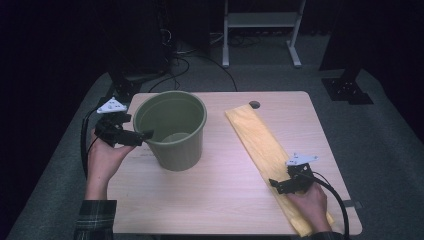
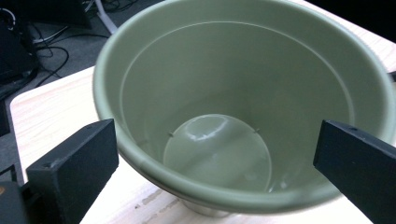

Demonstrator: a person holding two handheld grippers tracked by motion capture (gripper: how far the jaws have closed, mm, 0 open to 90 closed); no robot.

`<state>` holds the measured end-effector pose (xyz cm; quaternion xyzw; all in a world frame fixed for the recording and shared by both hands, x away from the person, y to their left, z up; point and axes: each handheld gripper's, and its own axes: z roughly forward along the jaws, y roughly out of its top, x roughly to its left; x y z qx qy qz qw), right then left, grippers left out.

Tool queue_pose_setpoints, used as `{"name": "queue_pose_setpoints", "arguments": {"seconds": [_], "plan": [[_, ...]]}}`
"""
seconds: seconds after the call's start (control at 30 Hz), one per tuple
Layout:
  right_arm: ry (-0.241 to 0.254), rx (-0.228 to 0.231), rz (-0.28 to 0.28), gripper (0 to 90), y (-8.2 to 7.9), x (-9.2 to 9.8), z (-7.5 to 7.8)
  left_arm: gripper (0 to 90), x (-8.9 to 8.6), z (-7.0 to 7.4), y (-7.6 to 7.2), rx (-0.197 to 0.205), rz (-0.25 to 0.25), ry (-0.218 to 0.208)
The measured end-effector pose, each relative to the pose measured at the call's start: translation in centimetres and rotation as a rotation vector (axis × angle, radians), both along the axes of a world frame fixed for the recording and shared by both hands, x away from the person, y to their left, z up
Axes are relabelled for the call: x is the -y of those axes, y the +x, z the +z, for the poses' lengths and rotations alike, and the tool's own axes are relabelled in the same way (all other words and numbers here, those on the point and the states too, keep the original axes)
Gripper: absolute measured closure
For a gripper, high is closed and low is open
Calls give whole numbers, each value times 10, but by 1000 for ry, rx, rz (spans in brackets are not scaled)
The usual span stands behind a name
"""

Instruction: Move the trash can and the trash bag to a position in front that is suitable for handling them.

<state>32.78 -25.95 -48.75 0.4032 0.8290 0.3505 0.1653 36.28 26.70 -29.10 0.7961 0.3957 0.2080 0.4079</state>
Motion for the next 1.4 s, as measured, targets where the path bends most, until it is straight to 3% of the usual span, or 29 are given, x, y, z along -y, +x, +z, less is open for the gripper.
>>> {"name": "queue_pose_setpoints", "arguments": {"seconds": [0.47,0.67,1.03,1.4], "plan": [[0,-1,0,16,0,0,0,0,0,-17,23,-59,25,39],[1,0,-2,16,0,0,0,0,-4,-26,30,-98,13,8],[1,0,-1,16,0,0,0,0,4,-26,26,-114,-29,3],[0,0,0,17,0,0,0,0,31,-27,13,-115,-106,-1]]}}
